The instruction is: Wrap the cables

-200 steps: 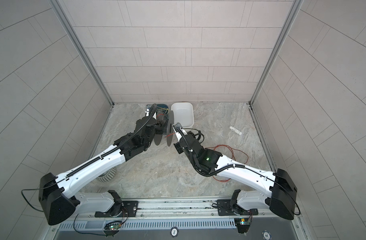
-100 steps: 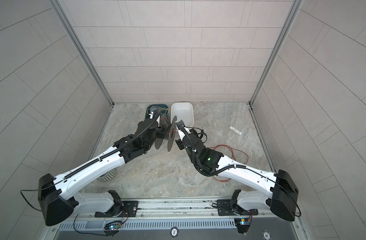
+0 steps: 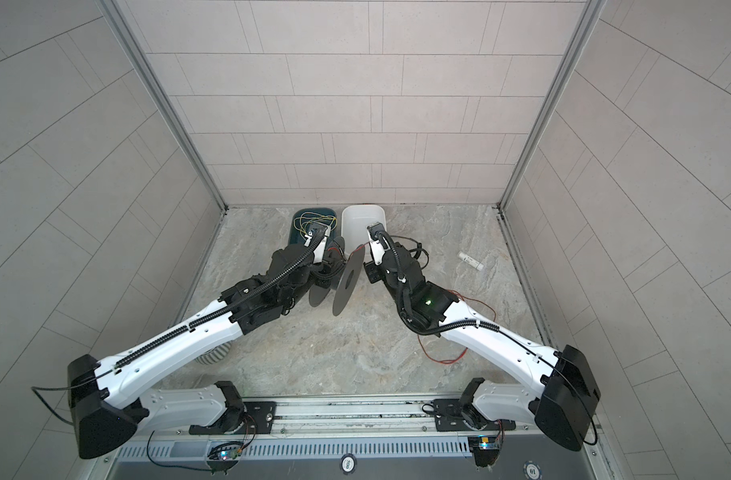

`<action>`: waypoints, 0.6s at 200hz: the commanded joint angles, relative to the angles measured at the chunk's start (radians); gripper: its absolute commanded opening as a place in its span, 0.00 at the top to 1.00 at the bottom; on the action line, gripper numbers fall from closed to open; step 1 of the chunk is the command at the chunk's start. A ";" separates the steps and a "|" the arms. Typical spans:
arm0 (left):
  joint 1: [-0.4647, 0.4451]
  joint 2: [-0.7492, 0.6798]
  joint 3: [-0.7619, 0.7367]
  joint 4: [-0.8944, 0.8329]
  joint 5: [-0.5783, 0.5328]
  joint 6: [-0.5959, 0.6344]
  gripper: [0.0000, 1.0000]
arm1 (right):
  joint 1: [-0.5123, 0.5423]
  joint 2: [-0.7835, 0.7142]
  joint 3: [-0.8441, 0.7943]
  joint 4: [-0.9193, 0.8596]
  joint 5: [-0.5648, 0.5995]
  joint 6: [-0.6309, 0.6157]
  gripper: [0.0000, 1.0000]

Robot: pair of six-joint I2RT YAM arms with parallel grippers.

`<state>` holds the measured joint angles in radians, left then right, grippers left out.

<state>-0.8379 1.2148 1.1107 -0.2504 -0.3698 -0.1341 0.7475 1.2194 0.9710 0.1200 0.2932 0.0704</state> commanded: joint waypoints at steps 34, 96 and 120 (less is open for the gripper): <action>0.002 -0.088 0.045 -0.099 0.023 -0.014 1.00 | -0.104 0.022 -0.050 0.100 -0.065 0.057 0.89; 0.001 -0.099 0.143 -0.228 0.074 -0.061 1.00 | -0.180 0.106 -0.123 0.224 -0.191 0.096 0.84; 0.003 -0.098 0.180 -0.255 0.074 -0.067 1.00 | -0.193 0.140 -0.149 0.257 -0.244 0.106 0.80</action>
<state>-0.8379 1.1435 1.2217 -0.4870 -0.2916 -0.1715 0.5663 1.3396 0.8459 0.3061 0.1120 0.1516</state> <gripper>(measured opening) 0.073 0.189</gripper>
